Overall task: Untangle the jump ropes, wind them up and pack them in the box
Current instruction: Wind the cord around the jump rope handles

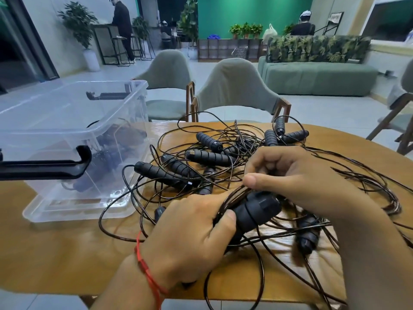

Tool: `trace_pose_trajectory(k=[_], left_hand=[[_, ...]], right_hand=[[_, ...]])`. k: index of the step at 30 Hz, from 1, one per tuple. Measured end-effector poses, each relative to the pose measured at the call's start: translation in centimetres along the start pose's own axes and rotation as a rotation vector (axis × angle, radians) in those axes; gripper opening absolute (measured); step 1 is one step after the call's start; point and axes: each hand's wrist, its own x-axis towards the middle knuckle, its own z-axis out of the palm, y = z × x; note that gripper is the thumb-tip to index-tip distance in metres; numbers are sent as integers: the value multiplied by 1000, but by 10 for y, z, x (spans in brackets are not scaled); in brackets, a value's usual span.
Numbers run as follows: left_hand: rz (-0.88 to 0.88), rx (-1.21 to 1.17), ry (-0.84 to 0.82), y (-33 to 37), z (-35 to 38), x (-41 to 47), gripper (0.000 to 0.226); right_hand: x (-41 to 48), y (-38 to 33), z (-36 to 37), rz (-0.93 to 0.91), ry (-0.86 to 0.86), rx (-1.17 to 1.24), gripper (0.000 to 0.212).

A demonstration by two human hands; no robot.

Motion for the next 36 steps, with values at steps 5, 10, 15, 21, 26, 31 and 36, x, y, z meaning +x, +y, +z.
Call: trace_pose_trajectory(k=[5, 10, 15, 21, 26, 31, 36], left_hand=[[14, -150, 29, 9, -2, 2, 54], [-43, -334, 81, 22, -9, 14, 49], [-455, -830, 312, -15, -1, 33, 28], [-573, -1101, 358, -47, -8, 15, 56], [-651, -1167, 296, -47, -17, 13, 49], [-624, -1204, 315, -50, -18, 14, 61], [-611, -1203, 458, -44, -20, 18, 51]], right_hand=[[2, 18, -1, 66, -2, 135, 13], [11, 28, 11, 93, 15, 214, 14], [16, 14, 44, -14, 67, 73, 17], [22, 21, 80, -56, 59, -462, 12], [21, 16, 79, -46, 52, -585, 8], [16, 7, 90, -90, 14, -594, 18], [14, 0, 83, -44, 23, -590, 24]])
